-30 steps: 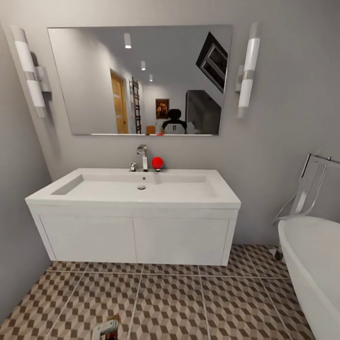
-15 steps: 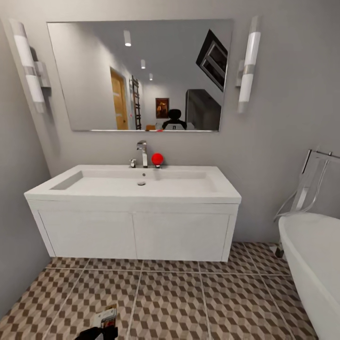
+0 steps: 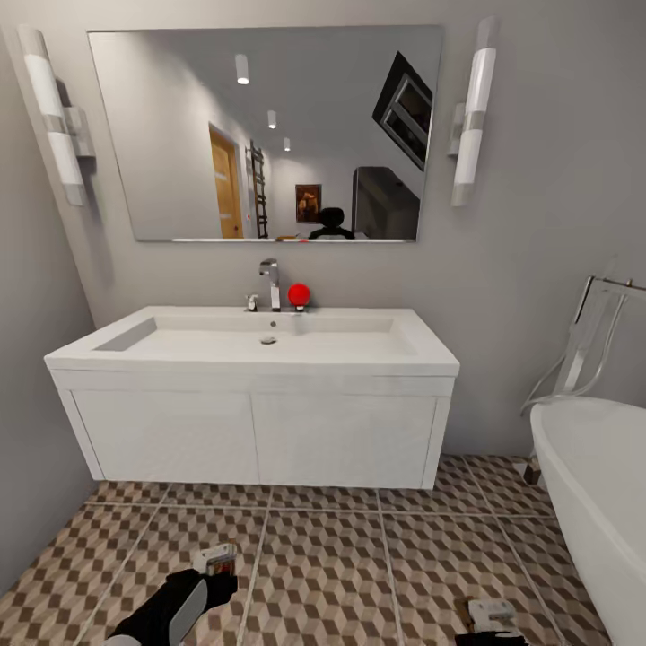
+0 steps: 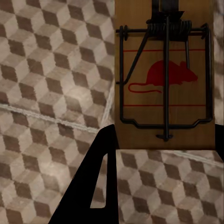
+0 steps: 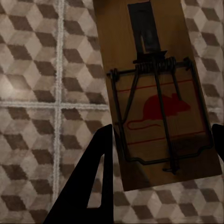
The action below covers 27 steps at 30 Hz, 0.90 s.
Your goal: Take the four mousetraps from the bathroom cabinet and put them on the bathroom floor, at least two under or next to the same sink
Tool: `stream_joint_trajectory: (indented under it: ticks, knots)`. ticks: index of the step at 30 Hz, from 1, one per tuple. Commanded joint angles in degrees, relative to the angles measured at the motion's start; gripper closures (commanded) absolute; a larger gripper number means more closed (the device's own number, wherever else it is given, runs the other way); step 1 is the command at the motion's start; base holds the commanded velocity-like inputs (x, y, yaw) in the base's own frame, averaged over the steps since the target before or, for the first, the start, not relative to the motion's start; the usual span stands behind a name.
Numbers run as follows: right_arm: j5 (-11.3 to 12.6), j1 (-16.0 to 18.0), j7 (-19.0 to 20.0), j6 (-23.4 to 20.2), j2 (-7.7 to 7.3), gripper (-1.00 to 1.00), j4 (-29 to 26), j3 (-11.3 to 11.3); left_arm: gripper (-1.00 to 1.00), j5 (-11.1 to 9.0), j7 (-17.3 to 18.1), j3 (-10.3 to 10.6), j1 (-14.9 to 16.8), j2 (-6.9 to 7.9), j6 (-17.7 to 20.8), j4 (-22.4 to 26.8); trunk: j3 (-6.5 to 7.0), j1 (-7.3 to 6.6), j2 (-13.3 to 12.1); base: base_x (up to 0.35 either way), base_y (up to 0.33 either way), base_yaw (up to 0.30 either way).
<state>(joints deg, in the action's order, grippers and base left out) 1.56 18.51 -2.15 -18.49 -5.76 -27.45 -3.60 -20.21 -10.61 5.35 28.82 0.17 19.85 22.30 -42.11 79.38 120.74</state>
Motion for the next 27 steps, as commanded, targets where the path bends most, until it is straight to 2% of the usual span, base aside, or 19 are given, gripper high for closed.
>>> stream_joint_trajectory:
  ticks: [1, 4, 13, 19, 23, 27]
  knots:
    - [0.26, 0.0, -0.31, -1.02, -0.02, 1.0, -0.18, -0.37, 1.0, -0.53, -0.58, 0.46, 0.01, 0.06, 0.79, 0.79, -0.25, 0.22, 0.44, 0.0, 0.0, 0.0]
    - [0.33, -0.04, -0.59, -3.29, 0.11, 1.0, -0.41, -0.34, 1.0, -0.53, -0.62, 0.46, 0.01, 0.05, 2.22, 2.86, -0.79, 0.88, 1.65, 0.0, 0.0, 0.0]
    - [0.45, 0.01, -0.41, -5.78, -0.15, 1.0, -2.18, -0.26, 1.0, -0.53, -0.62, 0.45, 0.08, 0.12, 3.98, 6.88, -2.4, 2.85, 5.26, 0.0, 0.0, 0.0]
    - [0.47, 0.67, -1.26, -9.76, -0.13, 1.0, -2.74, -0.14, 1.0, -0.53, -0.63, 0.45, 0.09, 0.04, 9.52, 10.91, -3.48, 4.17, 7.66, 0.0, 0.0, 0.0]
    - [0.56, 3.02, -1.88, -10.82, 0.0, 1.0, -2.81, -0.11, 1.0, -0.52, -0.63, 0.45, 0.1, 0.02, 11.59, 13.04, -4.2, 5.05, 9.27, 0.0, 0.0, 0.0]
    - [0.61, 4.73, -2.15, -10.62, 0.08, 1.0, -2.79, -0.08, 1.0, -0.5, -0.61, 0.45, 0.1, 0.05, 12.08, 13.67, -4.91, 5.93, 10.87, 0.0, 0.0, 0.0]
